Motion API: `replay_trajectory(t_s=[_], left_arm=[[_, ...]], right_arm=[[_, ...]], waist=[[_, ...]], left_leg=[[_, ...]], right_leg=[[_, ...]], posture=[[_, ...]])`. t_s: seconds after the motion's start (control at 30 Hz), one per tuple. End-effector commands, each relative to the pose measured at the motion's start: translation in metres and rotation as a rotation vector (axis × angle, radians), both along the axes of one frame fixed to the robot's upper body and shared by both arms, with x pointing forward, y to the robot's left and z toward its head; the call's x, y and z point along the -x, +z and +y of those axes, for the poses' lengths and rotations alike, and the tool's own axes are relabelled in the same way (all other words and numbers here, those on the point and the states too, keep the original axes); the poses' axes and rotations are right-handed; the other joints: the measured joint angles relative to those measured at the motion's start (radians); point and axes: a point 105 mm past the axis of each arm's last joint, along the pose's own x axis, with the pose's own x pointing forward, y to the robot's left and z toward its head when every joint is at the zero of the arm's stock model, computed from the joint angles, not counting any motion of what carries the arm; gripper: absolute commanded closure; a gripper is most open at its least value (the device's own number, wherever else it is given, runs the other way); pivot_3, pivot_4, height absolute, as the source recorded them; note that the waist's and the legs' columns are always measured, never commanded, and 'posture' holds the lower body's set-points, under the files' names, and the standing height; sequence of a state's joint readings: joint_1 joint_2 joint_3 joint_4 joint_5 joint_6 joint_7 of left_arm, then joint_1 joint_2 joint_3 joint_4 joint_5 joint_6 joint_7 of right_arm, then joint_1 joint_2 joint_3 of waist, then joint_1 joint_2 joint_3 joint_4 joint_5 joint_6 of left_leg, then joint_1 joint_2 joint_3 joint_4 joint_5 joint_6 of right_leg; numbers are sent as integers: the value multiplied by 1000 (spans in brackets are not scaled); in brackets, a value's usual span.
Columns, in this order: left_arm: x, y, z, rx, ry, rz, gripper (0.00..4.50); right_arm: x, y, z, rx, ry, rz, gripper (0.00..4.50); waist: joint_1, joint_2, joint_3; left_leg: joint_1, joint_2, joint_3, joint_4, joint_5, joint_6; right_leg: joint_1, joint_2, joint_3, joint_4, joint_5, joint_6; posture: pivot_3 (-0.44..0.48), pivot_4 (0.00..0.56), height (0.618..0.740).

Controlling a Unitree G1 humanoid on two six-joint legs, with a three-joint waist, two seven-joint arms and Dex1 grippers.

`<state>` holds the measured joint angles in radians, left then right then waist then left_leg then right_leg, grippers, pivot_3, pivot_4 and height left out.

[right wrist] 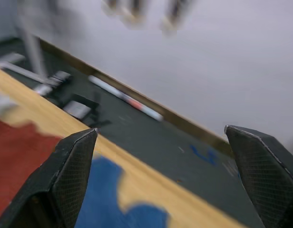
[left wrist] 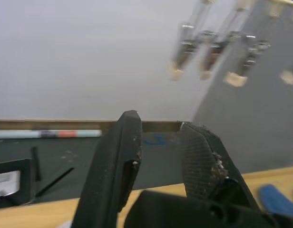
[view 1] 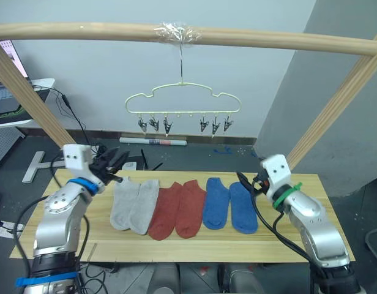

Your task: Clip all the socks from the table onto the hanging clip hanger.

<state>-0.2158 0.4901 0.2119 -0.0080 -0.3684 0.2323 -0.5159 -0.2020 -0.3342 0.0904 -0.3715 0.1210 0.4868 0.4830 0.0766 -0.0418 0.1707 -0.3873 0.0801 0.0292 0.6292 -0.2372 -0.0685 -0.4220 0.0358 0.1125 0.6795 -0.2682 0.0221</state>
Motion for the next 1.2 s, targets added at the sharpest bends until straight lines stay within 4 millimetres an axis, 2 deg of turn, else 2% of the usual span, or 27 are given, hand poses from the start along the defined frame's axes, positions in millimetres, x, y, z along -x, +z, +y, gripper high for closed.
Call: replay_trajectory(t_s=[0.03,0.2,0.33,0.43,0.57,0.7,0.83,1.2], left_arm=[[-7,17,-10,-6,6,-78,2723],[-14,18,-16,-9,25,-105,2723],[-27,23,-21,15,87,-153,2723],[-30,28,-18,11,147,-191,2723],[-35,29,-27,17,127,-198,2723],[-44,35,-19,26,204,-223,2723],[-47,41,-28,42,176,-239,2723],[-57,57,-29,52,177,-277,2723]], right_arm=[[9,22,23,-23,156,-45,0],[9,34,36,-54,232,-49,0],[12,60,58,-110,331,-91,0],[11,70,64,-138,337,-101,0],[13,76,66,-149,345,-104,0],[12,83,64,-147,336,-119,0],[12,90,64,-154,338,-133,0],[12,96,65,-155,343,-142,0]], waist=[[0,0,2],[2,0,3],[1,1,8],[1,1,8],[1,1,8],[1,1,10],[0,1,10],[-3,1,10]], left_leg=[[-1,0,0,0,0,0],[-7,0,-3,0,0,0],[-9,0,-6,1,0,0],[-11,0,-10,1,0,0],[-12,0,-14,1,0,0],[-13,0,-17,1,0,0],[-13,0,-17,1,0,0],[-13,0,-18,1,0,0]], right_leg=[[0,0,0,0,0,0],[-4,0,-3,-1,-1,0],[-5,0,-6,-1,-1,-1],[-4,0,-10,-1,-1,-1],[-4,0,-14,-1,0,-3],[-3,0,-16,-1,-1,-3],[-3,0,-17,-1,-1,-3],[-3,0,-17,-1,-1,-3]], posture=[[230,192,740],[217,197,740],[206,201,740],[200,203,740],[194,205,740],[194,205,740],[194,205,740],[175,196,740]])
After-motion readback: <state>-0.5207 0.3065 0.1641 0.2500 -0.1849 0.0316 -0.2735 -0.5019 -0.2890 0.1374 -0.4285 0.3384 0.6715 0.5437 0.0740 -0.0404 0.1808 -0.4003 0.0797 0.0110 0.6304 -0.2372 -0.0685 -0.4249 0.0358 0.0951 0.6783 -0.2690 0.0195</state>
